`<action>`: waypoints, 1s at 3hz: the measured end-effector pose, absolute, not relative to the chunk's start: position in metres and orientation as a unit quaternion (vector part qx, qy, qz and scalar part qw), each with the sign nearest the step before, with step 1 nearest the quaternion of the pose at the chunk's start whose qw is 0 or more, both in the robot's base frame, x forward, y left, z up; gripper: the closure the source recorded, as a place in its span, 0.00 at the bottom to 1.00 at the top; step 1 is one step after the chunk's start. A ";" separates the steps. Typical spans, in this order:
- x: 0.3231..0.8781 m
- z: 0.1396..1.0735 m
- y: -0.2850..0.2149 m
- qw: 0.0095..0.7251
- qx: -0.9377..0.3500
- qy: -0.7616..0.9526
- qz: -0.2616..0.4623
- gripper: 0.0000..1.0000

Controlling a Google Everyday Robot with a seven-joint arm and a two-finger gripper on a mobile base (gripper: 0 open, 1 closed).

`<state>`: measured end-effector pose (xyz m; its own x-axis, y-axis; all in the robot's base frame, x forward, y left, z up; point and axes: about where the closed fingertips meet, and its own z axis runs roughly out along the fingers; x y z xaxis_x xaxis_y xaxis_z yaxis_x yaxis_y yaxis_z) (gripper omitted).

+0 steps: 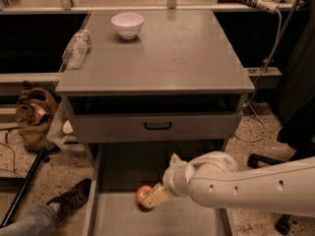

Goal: Pick apple from middle drawer and place on counter

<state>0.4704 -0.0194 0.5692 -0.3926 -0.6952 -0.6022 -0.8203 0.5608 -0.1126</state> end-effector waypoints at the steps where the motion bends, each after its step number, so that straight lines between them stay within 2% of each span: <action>1: 0.475 0.576 -0.012 0.325 -0.456 0.821 0.109 0.00; 3: 0.479 0.555 -0.005 0.326 -0.457 0.818 0.126 0.00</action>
Offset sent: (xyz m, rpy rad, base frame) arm 0.0053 0.0077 0.0076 0.0339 -0.0297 0.0033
